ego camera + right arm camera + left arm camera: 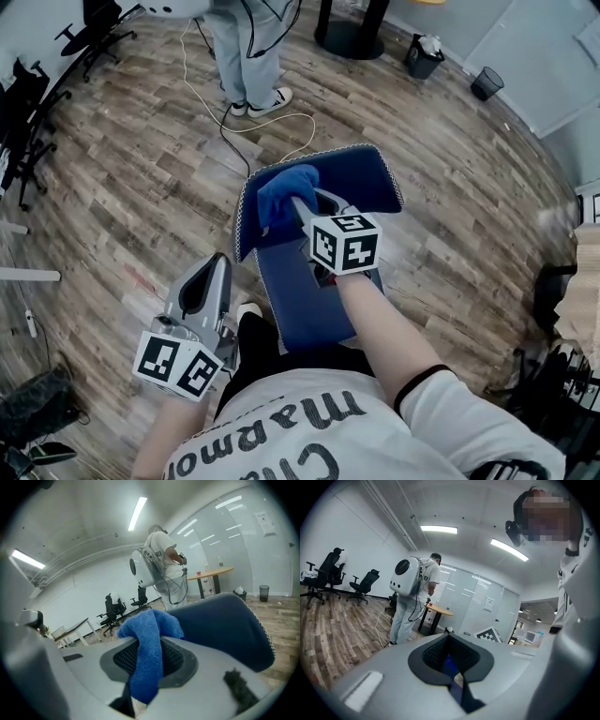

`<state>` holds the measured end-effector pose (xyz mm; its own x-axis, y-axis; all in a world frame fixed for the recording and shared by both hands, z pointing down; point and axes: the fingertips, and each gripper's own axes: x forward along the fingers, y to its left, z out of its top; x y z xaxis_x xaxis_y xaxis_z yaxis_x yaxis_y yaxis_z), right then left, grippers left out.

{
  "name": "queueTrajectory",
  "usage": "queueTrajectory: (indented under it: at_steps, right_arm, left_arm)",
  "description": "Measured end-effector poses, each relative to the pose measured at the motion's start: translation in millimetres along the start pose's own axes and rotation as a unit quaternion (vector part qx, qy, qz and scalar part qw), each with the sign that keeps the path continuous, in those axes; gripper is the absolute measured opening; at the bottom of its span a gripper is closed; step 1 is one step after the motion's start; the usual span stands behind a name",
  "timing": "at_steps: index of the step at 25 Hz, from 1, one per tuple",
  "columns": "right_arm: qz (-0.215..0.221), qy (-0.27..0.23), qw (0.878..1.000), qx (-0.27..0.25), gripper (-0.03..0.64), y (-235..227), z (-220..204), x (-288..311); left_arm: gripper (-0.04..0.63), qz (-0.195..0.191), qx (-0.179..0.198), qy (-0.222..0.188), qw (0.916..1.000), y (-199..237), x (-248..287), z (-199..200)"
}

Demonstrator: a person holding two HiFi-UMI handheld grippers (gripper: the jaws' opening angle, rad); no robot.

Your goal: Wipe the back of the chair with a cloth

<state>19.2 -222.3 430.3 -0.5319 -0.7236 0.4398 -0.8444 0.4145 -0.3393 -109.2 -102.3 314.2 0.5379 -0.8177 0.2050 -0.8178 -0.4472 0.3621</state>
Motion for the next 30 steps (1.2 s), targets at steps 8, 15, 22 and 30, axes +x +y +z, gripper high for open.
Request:
queueTrajectory:
  at_steps: [8, 15, 22, 30]
  right_arm:
    - [-0.036, -0.009, 0.999, 0.025, 0.104, -34, 5, -13]
    - [-0.076, -0.015, 0.996, 0.040, 0.104, -72, 6, -30]
    - [-0.123, -0.019, 0.990, 0.065, 0.104, -118, 10, -47]
    - [-0.159, -0.024, 0.983, 0.089, 0.104, -154, 16, -63]
  left_arm:
    - [0.008, 0.009, -0.001, -0.007, 0.9999, -8, -6, -3]
    - [0.008, 0.015, 0.003, -0.010, 0.9998, -15, -14, -6]
    - [0.008, 0.017, 0.000, -0.014, 0.9998, -18, -13, -7]
    - [0.008, 0.024, 0.005, -0.016, 0.9996, -21, -17, -6]
